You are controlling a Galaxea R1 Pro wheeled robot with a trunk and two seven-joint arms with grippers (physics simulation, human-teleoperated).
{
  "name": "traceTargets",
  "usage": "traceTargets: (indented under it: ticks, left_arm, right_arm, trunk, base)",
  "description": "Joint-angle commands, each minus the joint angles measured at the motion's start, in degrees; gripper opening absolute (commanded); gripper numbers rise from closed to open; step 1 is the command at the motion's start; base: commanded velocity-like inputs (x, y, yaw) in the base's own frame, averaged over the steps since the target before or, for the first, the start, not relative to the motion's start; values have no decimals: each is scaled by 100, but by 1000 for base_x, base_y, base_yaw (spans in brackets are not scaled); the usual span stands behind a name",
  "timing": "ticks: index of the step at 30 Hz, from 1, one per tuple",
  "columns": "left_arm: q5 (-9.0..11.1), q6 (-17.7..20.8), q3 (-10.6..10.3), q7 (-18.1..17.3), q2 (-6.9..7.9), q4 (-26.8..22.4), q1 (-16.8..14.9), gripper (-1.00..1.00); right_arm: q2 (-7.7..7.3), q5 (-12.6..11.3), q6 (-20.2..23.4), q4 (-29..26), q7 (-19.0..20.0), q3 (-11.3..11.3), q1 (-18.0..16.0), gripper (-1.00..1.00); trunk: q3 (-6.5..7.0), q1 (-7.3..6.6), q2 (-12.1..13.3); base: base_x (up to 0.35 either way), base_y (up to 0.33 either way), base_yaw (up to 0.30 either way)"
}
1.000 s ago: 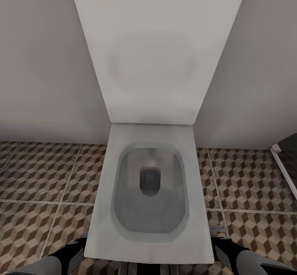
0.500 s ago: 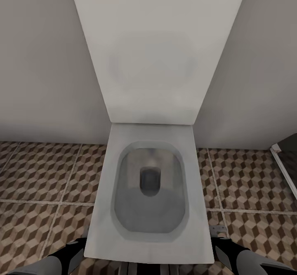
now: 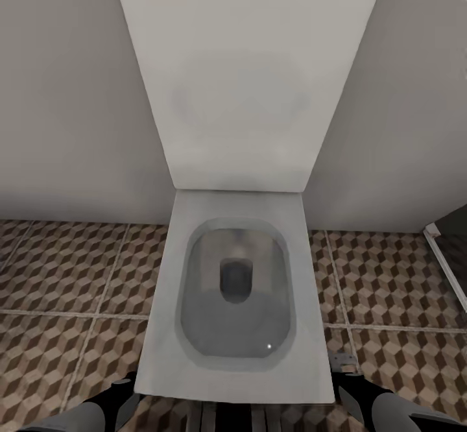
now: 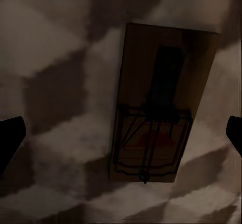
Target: Take the four mousetraps from the cabinet in the bathroom and place them on the bathroom floor. Make sure all four end up on the same floor surface, and ensure that at least two of them are either under or directly next to the same bathroom sink.
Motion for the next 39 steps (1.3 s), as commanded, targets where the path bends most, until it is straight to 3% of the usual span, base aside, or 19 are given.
traceTargets:
  ticks: [1, 39]
  left_arm:
    - [60, -20, -47, -24, -6, 8, -3, 100]
    - [70, -14, -50, -56, -26, 8, -3, 100]
  right_arm:
    - [-2, 60, 9, 7, 7, -49, -5, 100]
    - [10, 96, -23, 9, 7, -40, -5, 100]
  trunk:
    - [-3, -3, -1]
    - [-3, -3, -1]
  base:
    - [-227, 0, 0]
    - [-305, 0, 0]
